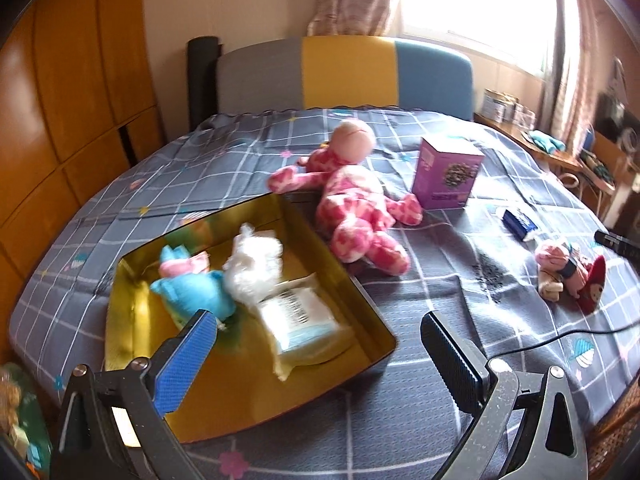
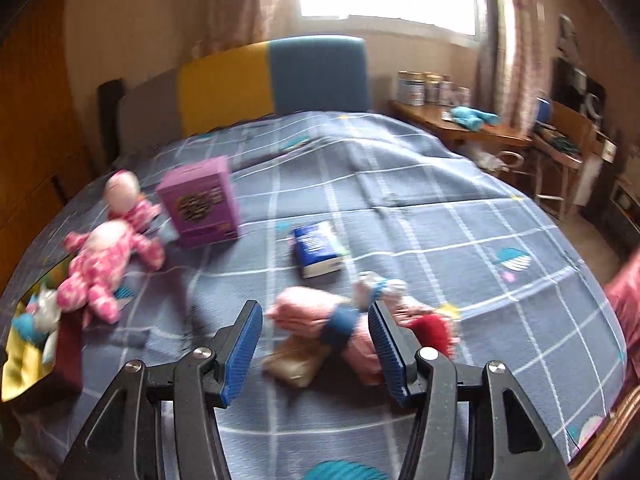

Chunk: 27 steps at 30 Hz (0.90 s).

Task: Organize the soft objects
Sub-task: 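Move both tools toward the socks and cloths on the bed cover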

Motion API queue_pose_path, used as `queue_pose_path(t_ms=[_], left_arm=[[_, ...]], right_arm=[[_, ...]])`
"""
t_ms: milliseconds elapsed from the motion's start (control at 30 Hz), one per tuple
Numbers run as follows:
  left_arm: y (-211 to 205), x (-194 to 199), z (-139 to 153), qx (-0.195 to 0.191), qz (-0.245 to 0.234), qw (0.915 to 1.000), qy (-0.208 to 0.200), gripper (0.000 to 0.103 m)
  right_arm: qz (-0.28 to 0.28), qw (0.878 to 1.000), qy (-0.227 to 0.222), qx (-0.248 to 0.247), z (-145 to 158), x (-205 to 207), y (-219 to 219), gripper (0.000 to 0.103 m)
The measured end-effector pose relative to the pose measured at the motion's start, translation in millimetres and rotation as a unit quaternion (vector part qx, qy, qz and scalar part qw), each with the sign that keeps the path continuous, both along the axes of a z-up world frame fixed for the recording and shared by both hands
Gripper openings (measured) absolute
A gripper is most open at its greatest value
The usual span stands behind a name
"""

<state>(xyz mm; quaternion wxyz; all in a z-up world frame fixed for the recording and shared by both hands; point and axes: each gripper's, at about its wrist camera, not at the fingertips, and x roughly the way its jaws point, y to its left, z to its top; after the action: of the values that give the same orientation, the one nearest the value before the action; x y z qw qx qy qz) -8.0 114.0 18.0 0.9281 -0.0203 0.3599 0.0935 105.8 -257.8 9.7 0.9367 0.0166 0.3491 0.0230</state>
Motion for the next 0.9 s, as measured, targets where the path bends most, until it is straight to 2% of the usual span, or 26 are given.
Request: queue_pose_path(t_ms=[67,133,267,333,667,733,900], left_arm=[[-9.9,7.4,-0.3,0.006,-0.012,0.9999,0.004,0.103],[-19.4,14.4,-0.2,0.008,-0.023,0.9997,0.006,0.103],[-40.3,32.4,-2.0,0.008,-0.047,0.9988,0.013,0.103],[-52.6,43.7,-5.2,0.004,-0.064,0.9976,0.024,0.103],[-119.5,95.0,-20.4,-0.024,-0.144,0.987,0.067,0.103],[-135.8,103.4,-23.2,-0.016,-0.165,0.9836,0.072,0.103],[-167.9,125.8,-30.8,-0.058,-0.21,0.9709,0.098,0.103]], right_arm=[[-0.045,0.999,-0.011,0.014,-2.6,0.1,-23.0,0.056],[-0.09,0.995,-0.001,0.052,-6.5,1.5,-46.2,0.056],[-0.147,0.983,-0.017,0.105,-4.2,-4.3,-76.7,0.059],[-0.159,0.979,-0.013,0.128,-5.9,-5.3,-86.4,0.059],[-0.188,0.967,-0.019,0.173,-7.1,-13.1,-105.9,0.059],[-0.189,0.965,-0.017,0.178,-8.3,-12.6,-107.0,0.059],[-0.191,0.963,-0.01,0.191,-11.8,-12.6,-111.2,0.059]])
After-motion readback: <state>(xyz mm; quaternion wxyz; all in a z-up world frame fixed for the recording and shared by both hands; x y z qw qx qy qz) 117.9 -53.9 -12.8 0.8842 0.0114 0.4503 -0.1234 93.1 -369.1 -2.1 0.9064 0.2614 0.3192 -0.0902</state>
